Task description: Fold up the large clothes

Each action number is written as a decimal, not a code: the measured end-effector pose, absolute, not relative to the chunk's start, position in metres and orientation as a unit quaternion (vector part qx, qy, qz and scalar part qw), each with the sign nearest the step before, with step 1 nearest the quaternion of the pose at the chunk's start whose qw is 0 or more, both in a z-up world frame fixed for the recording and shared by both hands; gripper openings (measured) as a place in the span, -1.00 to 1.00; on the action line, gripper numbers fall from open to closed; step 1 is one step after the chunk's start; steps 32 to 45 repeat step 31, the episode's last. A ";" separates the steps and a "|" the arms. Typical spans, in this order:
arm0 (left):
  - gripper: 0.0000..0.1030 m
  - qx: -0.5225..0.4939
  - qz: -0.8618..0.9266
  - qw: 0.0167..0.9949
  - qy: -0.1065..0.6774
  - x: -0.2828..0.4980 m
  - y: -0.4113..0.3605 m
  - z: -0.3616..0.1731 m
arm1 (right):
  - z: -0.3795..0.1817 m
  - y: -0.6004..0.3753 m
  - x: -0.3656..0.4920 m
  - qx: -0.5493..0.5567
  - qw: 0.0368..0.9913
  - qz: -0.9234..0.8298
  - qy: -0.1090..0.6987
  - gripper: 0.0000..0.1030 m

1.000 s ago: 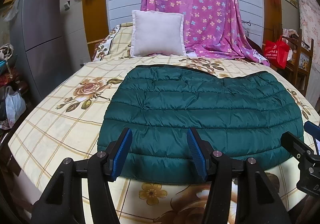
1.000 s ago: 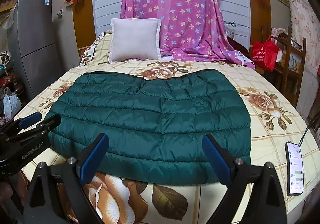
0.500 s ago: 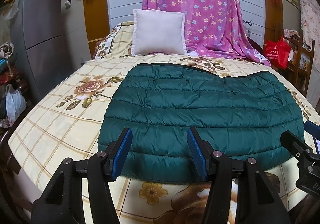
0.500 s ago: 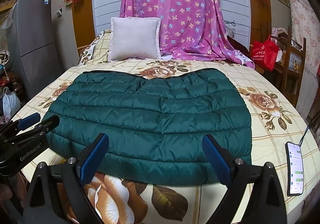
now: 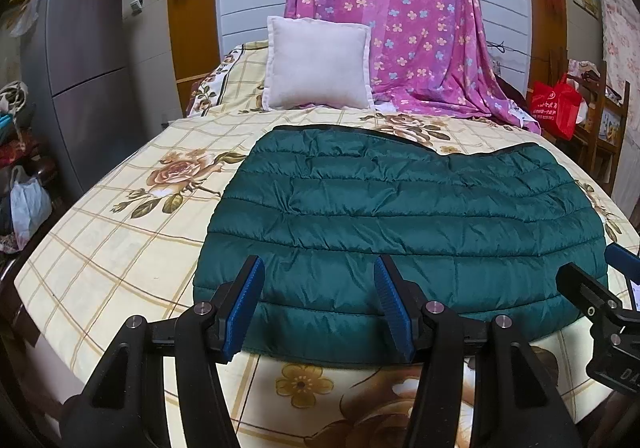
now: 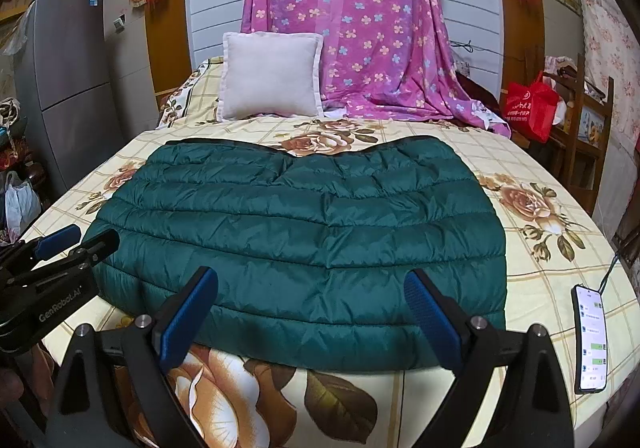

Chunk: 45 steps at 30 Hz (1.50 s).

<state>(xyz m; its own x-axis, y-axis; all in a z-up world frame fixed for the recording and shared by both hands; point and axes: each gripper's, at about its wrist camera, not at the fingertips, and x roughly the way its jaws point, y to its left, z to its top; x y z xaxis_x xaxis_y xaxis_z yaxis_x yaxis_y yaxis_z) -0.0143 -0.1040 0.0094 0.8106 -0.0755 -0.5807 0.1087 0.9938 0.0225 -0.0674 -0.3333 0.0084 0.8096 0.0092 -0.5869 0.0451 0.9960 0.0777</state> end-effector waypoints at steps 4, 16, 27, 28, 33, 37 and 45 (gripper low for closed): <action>-0.27 0.027 -0.049 0.951 0.305 -0.014 -0.104 0.009 | 0.008 -0.334 -0.067 0.045 0.950 -0.009 0.309 0.87; -0.27 0.027 -0.047 0.951 0.305 -0.014 -0.105 0.009 | 0.005 -0.332 -0.064 0.046 0.949 -0.007 0.313 0.87; -0.27 0.031 -0.054 0.954 0.295 -0.014 -0.106 0.009 | 0.002 -0.330 -0.060 0.044 0.948 -0.001 0.315 0.87; -0.27 0.030 -0.056 0.954 0.292 -0.014 -0.106 0.010 | 0.001 -0.330 -0.059 0.044 0.948 0.000 0.316 0.87; -0.27 0.032 -0.058 0.955 0.289 -0.014 -0.106 0.010 | -0.001 -0.330 -0.057 0.044 0.947 0.001 0.320 0.87; -0.27 0.032 -0.058 0.955 0.289 -0.014 -0.106 0.010 | -0.001 -0.330 -0.057 0.044 0.947 0.001 0.320 0.87; -0.27 0.032 -0.058 0.955 0.289 -0.014 -0.106 0.010 | -0.001 -0.330 -0.057 0.044 0.947 0.001 0.320 0.87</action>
